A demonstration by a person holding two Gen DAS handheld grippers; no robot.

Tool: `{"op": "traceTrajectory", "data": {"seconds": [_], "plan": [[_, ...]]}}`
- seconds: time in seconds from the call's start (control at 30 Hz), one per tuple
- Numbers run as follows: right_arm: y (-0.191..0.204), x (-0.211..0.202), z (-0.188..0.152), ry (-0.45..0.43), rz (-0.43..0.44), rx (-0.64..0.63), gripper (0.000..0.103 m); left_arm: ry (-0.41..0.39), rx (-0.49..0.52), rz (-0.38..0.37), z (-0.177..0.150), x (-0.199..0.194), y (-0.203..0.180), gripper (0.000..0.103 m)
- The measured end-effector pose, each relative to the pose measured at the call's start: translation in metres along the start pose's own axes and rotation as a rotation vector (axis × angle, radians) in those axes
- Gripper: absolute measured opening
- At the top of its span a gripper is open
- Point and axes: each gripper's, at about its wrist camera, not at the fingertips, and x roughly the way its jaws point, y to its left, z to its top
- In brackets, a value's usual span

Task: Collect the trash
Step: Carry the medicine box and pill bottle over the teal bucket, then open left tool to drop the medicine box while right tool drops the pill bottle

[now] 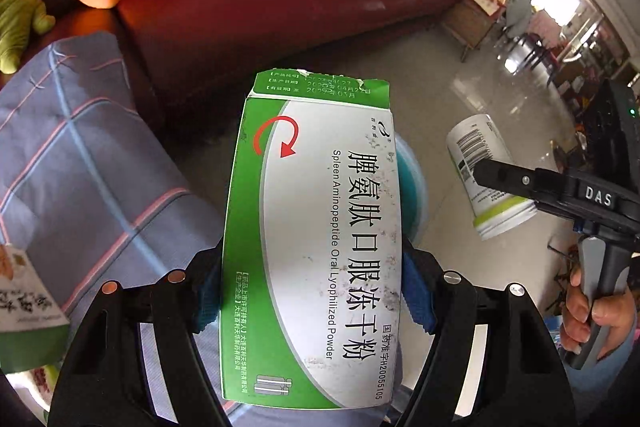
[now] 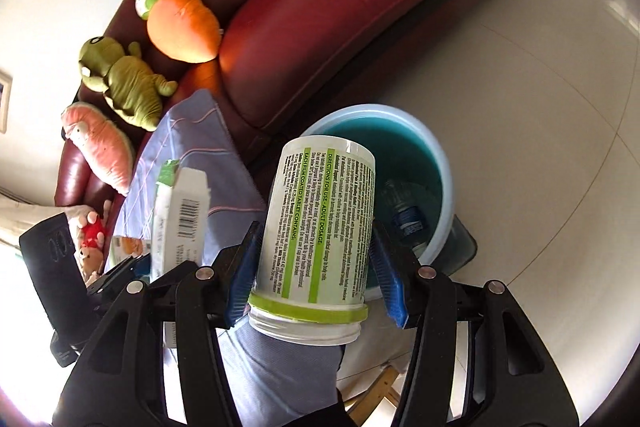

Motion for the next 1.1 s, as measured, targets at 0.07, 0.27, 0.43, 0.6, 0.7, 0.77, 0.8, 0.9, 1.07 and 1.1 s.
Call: {"op": "traceTrajectory", "data": {"seconds": [0.07, 0.27, 0.43, 0.6, 0.7, 0.77, 0.8, 0.9, 1.07, 1.1], "plan": [[-0.005, 0.003, 0.002, 0.003, -0.011, 0.006, 0.051, 0.005, 0.002, 0.002, 0.007, 0.012, -0.005, 0.075], [-0.014, 0.011, 0.002, 0.023, -0.030, 0.015, 0.051, 0.040, 0.002, -0.011, 0.008, 0.032, -0.007, 0.079], [-0.014, 0.017, 0.001, 0.032, -0.037, 0.014, 0.051, 0.055, -0.018, -0.007, -0.003, 0.034, 0.000, 0.079], [-0.009, 0.022, 0.000, 0.040, -0.038, 0.005, 0.051, 0.054, -0.040, -0.013, -0.014, 0.027, 0.009, 0.079], [-0.006, 0.026, 0.000, 0.046, -0.046, -0.001, 0.051, 0.049, -0.053, -0.018, -0.022, 0.020, 0.013, 0.079], [-0.004, 0.029, 0.000, 0.052, -0.053, -0.004, 0.051, 0.043, -0.060, -0.017, -0.026, 0.016, 0.017, 0.079], [-0.003, 0.031, 0.000, 0.055, -0.054, -0.006, 0.051, 0.039, -0.063, -0.016, -0.028, 0.013, 0.018, 0.080], [0.004, 0.040, 0.002, 0.063, -0.066, -0.020, 0.051, 0.025, -0.075, -0.017, -0.033, 0.003, 0.024, 0.085], [0.011, 0.053, 0.006, 0.067, -0.123, -0.046, 0.052, -0.005, -0.084, -0.024, -0.040, -0.014, 0.032, 0.089], [0.011, 0.056, 0.006, 0.071, -0.141, -0.049, 0.052, -0.008, -0.086, -0.025, -0.041, -0.016, 0.034, 0.090]]}}
